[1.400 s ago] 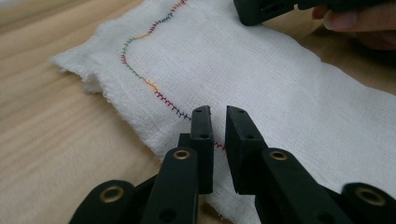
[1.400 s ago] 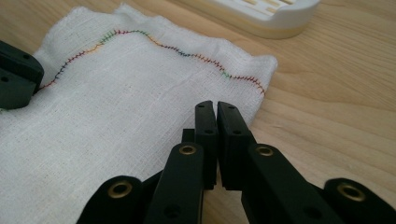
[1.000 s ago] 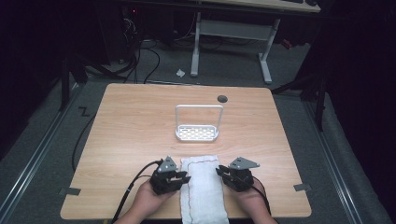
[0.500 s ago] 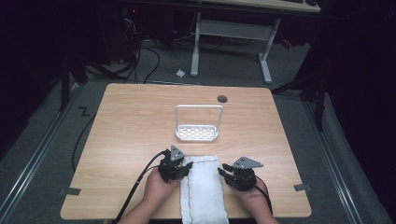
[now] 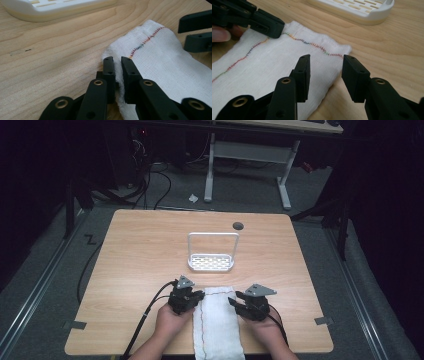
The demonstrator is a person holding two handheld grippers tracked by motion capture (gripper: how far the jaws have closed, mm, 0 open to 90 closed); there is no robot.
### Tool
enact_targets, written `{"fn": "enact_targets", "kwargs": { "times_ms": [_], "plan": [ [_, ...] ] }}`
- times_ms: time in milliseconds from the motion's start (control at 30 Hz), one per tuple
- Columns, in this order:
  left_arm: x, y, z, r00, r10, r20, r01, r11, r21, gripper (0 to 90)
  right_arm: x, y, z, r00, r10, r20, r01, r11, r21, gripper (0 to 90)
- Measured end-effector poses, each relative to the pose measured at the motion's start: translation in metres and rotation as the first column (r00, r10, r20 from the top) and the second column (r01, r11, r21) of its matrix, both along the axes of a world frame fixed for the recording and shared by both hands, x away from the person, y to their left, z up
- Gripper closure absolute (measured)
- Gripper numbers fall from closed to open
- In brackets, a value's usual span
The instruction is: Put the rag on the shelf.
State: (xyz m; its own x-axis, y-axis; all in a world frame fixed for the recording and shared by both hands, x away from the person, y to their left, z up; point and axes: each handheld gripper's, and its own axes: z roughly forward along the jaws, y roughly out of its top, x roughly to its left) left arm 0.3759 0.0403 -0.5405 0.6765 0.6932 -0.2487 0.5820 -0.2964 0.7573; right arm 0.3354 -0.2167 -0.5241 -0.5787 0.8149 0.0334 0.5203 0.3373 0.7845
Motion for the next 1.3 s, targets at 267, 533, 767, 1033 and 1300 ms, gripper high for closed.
{"fn": "enact_targets", "kwargs": {
  "times_ms": [267, 533, 767, 1033, 1300],
  "plan": [
    [0.001, 0.002, 0.0, 0.9998, 0.003, -0.018, -0.003, 0.9999, -0.017, 82.8, 0.025, 0.014, -0.007, 0.9967, -0.021, -0.079, 0.017, 0.9986, -0.049, 49.0],
    [0.002, 0.002, -0.001, 0.9998, 0.004, -0.019, -0.005, 0.9998, -0.02, 82.7, 0.02, 0.012, -0.012, 0.9968, 0.003, -0.08, -0.001, 0.9999, 0.016, 68.5],
    [0.001, 0.002, 0.0, 0.9998, 0.008, -0.018, -0.008, 0.9998, -0.017, 82.9, 0.018, 0.014, -0.013, 0.9967, 0.022, -0.078, -0.02, 0.9992, 0.034, 81.2],
    [-0.001, 0.006, 0.001, 0.9997, 0.026, -0.005, -0.026, 0.9986, -0.046, 83.4, 0.013, 0.017, -0.009, 0.999, 0.019, -0.04, -0.018, 0.9997, 0.018, 83.6],
    [-0.003, 0.01, 0.008, 0.9994, 0.033, 0.014, -0.031, 0.9945, -0.1, 83.8, 0.007, 0.015, 0.002, 0.9996, 0.018, 0.023, -0.019, 0.9986, 0.049, 83.6]
  ]
}}
